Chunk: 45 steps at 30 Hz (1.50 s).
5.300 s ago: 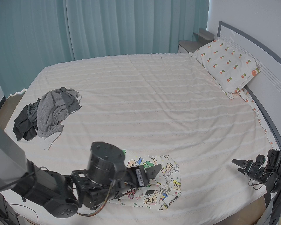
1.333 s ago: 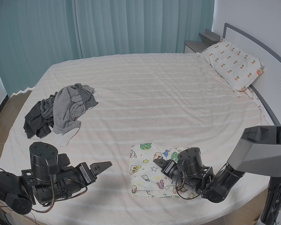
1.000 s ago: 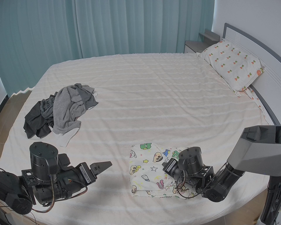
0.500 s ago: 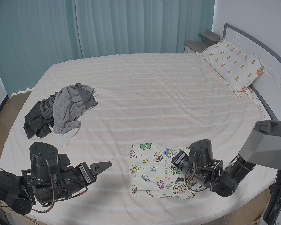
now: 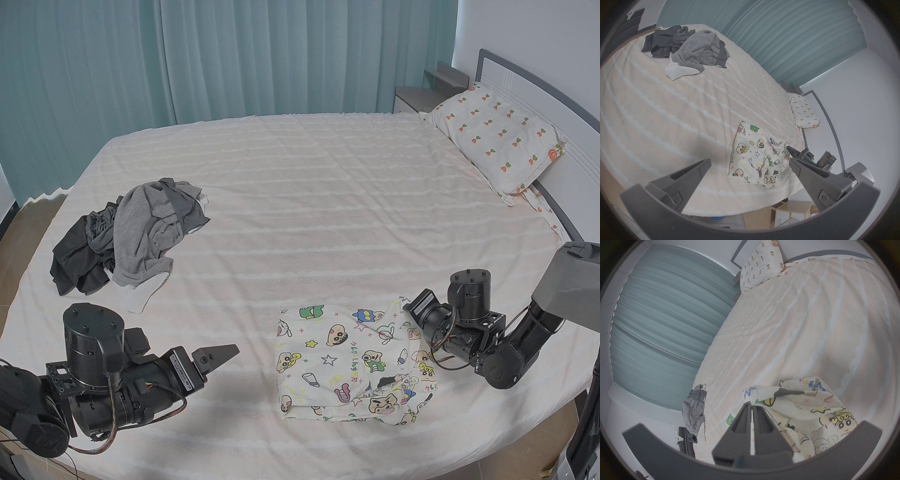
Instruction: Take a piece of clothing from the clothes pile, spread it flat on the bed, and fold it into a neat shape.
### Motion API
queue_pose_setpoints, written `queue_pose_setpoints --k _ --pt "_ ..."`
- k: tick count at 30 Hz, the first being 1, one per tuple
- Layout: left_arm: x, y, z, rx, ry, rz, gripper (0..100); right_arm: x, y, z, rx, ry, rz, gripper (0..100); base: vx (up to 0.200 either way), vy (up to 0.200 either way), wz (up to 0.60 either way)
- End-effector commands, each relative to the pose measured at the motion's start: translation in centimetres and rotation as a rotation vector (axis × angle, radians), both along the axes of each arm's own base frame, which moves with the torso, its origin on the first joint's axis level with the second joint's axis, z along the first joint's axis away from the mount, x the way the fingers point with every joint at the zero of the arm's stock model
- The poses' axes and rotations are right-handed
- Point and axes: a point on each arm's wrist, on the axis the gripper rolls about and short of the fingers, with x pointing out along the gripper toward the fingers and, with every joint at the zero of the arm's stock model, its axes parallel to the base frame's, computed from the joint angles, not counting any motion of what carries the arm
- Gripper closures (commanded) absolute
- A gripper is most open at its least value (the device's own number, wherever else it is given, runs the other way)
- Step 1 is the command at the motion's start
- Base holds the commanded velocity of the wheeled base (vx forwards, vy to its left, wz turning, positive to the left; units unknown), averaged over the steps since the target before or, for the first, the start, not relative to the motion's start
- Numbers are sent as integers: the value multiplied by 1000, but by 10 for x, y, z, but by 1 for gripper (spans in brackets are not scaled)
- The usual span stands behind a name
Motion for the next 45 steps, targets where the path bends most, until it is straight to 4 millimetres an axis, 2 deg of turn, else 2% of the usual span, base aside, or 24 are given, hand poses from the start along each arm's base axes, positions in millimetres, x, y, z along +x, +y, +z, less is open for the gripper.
queue_pose_setpoints --k 1,9,14,19,26,27,34,37,40,41,42,44,45 --pt "0 0 0 0 2 1 0 9 -10 -10 10 6 -9 100 0 0 0" --pt "1 0 -2 3 8 2 0 17 -24 -27 3 40 -45 100 0 0 0" --pt "1 -1 -3 5 12 2 0 28 -32 -29 27 37 -22 100 0 0 0" --pt "1 -1 -3 5 12 2 0 30 -38 -29 44 44 38 100 0 0 0" --pt "1 -1 -4 8 15 2 0 39 -45 -32 45 35 16 100 0 0 0" --pt "1 -1 -4 7 16 2 0 40 -47 -34 44 40 11 0 0 0 0" --pt "2 -1 -4 8 19 2 0 36 -50 -31 29 40 26 0 0 0 0" --pt "1 -1 -4 8 17 2 0 26 -62 -21 24 35 11 0 0 0 0" --pt "2 -1 -4 8 19 2 0 3 -68 -10 32 53 35 0 0 0 0" --pt "2 -1 -4 8 19 2 0 3 -68 -10 32 53 35 0 0 0 0" --pt "2 -1 -4 8 19 2 0 -18 -70 -8 32 86 63 0 0 0 0" --pt "1 -1 -4 7 19 0 0 -42 -71 -8 28 129 118 0 0 0 0" --pt "1 -1 -4 7 19 0 0 -42 -71 -8 28 129 118 0 0 0 0"
